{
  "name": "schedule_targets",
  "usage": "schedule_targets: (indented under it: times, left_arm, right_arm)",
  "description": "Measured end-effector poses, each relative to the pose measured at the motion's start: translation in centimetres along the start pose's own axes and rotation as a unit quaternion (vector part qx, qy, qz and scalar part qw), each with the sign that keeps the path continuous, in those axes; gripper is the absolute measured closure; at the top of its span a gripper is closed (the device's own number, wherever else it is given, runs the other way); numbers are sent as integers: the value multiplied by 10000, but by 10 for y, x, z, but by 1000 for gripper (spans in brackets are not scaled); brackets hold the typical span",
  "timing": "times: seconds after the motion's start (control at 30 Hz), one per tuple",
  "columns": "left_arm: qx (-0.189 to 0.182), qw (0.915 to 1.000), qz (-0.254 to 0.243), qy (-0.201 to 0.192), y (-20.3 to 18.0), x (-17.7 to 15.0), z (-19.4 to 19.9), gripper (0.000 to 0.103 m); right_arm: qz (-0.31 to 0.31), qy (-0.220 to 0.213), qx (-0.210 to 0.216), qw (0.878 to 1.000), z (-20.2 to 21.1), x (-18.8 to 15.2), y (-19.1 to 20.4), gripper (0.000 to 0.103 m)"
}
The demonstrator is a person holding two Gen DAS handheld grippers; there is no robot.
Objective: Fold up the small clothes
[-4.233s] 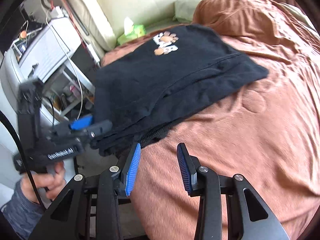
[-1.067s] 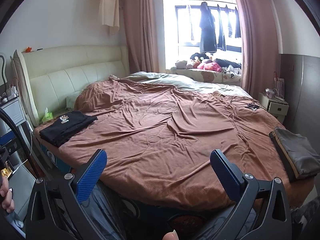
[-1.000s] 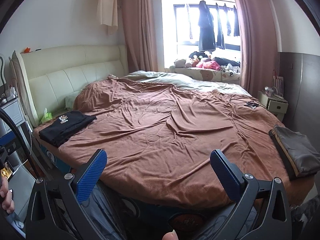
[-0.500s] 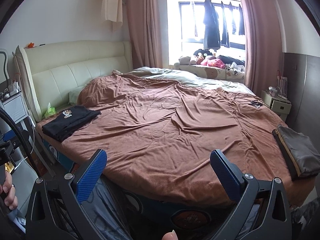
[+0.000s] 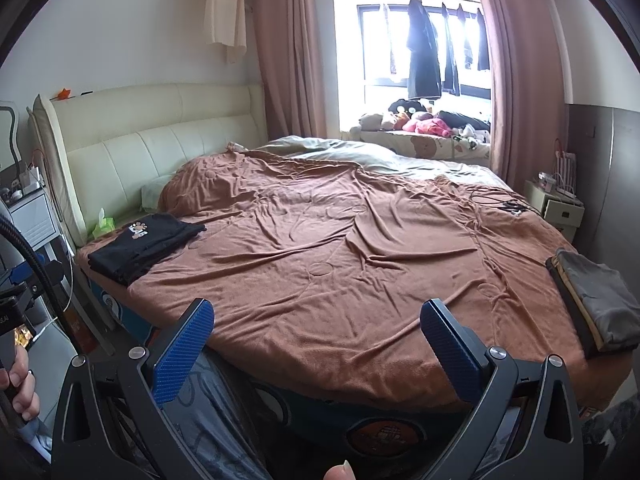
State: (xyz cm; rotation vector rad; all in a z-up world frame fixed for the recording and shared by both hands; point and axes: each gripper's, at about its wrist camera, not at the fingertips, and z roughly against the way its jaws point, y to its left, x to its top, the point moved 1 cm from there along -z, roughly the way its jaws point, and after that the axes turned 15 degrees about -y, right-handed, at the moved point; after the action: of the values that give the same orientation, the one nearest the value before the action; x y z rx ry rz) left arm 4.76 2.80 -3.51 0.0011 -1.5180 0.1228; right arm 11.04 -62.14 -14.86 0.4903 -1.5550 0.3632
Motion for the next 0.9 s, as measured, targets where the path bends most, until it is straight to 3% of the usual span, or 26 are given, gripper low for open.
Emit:
schedule_targets:
  times: [0.9]
  left_arm:
    - [-13, 10000, 5, 40, 5, -1, -5, 0]
  right_arm:
    - [-10, 63, -12, 10000, -1, -1, 5, 0]
